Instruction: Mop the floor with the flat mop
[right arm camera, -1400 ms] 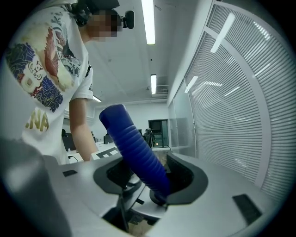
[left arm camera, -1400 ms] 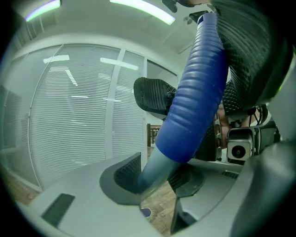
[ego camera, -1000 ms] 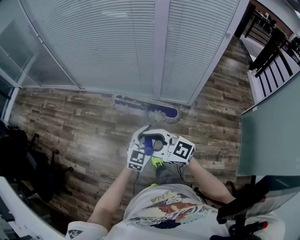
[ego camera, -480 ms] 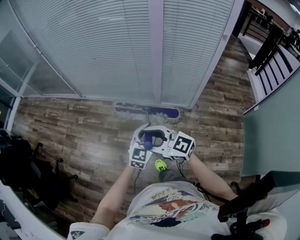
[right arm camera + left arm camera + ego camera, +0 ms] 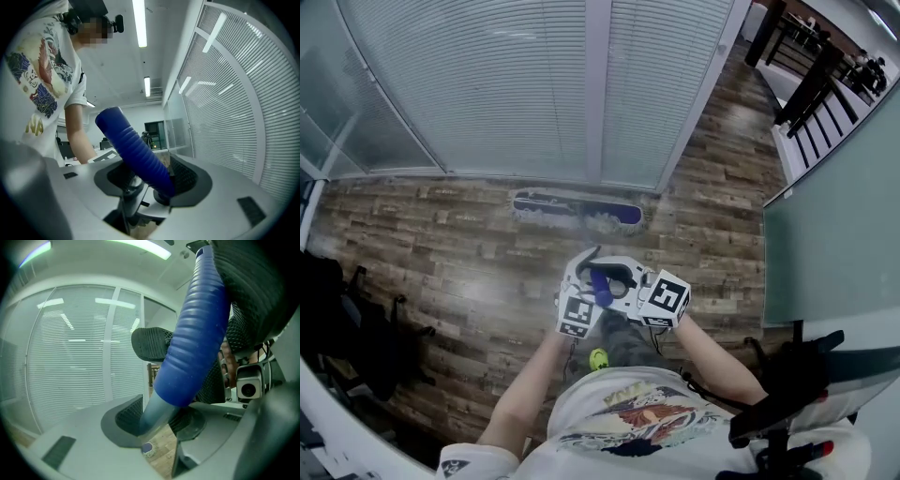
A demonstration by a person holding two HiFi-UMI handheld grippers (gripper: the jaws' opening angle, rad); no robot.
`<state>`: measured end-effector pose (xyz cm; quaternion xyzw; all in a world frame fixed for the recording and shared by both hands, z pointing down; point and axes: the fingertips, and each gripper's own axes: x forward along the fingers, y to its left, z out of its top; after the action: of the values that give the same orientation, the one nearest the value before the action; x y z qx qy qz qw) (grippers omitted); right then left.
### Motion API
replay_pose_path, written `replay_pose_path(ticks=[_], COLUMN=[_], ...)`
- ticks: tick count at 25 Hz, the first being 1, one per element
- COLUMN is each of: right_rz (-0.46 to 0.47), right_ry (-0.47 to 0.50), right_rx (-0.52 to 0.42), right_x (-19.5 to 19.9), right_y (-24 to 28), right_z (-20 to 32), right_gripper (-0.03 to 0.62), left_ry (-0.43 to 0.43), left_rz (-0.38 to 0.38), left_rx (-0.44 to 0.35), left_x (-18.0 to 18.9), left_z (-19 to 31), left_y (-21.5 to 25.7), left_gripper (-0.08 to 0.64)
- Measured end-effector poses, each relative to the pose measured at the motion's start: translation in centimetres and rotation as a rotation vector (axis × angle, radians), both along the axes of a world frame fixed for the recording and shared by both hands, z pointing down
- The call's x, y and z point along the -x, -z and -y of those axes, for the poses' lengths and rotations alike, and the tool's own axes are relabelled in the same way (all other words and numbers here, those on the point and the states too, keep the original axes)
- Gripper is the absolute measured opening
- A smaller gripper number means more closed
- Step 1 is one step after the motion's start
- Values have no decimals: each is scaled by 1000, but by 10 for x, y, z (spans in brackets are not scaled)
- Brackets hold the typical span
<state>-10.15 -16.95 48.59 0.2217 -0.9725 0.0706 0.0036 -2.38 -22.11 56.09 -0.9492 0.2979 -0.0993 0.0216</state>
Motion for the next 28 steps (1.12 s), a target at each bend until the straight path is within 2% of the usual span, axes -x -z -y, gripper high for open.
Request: replay_pose_path(ticks=[7, 14, 19, 25, 28], right_rz=[7, 29, 36, 56, 53], right_ry=[-8, -24, -22, -4, 26], right_rx=[10, 17, 22, 8, 5], right_x=[-13, -55, -96, -126, -142], right_y=[0, 0, -1, -4, -6], right_z=[-111, -214, -305, -415, -454], right_gripper=[222, 222, 222, 222, 222], left_ry=[-2, -34, -24, -6, 19], left_rz=[-2, 2, 13, 52, 51], left_rx=[16, 20, 25, 17, 23], left_x=[-12, -59, -98, -122, -136], left_z=[-112, -219, -310, -418, -456], left_y=[-1, 10, 6, -9, -17], left_gripper=[115, 117, 118, 118, 118])
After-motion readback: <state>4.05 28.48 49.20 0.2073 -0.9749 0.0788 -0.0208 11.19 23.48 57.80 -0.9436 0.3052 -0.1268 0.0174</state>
